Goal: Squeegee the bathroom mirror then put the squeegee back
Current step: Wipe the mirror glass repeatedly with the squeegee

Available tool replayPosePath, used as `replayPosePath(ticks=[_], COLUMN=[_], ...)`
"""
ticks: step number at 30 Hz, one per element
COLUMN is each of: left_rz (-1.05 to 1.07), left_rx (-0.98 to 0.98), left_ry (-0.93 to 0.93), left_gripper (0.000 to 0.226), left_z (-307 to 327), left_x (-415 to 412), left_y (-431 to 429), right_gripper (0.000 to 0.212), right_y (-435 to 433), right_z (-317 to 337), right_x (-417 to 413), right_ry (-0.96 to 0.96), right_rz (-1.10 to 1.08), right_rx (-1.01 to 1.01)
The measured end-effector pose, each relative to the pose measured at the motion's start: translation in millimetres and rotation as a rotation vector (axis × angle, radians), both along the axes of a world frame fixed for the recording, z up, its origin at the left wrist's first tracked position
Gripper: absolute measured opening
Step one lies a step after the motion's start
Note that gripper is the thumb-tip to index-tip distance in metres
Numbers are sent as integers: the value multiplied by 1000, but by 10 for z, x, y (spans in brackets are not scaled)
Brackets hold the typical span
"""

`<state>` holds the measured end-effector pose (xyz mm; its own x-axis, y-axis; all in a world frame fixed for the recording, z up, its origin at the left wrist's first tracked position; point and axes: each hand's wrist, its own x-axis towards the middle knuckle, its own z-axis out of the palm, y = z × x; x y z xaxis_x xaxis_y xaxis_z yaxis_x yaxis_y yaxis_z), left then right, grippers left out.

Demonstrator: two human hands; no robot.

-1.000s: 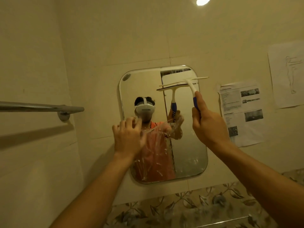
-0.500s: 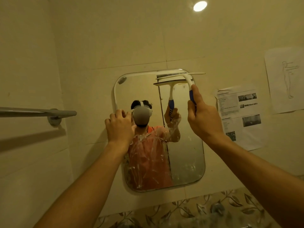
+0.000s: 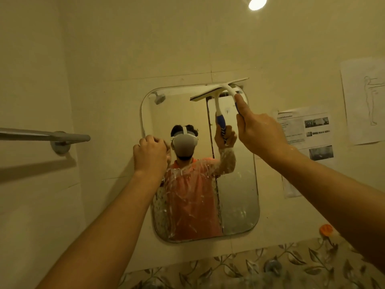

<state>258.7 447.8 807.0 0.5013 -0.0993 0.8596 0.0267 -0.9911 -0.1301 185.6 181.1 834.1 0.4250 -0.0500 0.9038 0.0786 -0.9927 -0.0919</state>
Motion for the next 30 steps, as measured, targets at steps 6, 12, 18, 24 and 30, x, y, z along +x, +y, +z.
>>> replayPosePath(ticks=[6,12,18,24,30], left_rz=[-12,-13,-22,-30,-34], left_rx=[-21,-86,-96,-93,-85], left_ry=[20,30,28,23,18], left_gripper=[40,26,21,21,20], left_z=[-13,60,58,48,50], left_x=[-18,-23,-31,-9,24], left_y=[-32,-92,-100,-90,-81], right_gripper=[64,65,69,73,72], right_y=[-190,-30,36,92,166], right_z=[-342,-710,-991,-1439,-1806], right_x=[-56,-31,-10,-3,-24], right_ry=[20,31,24,26,42], right_rz=[-2,36,58,60,44], right_rx=[40,192,248,315,357])
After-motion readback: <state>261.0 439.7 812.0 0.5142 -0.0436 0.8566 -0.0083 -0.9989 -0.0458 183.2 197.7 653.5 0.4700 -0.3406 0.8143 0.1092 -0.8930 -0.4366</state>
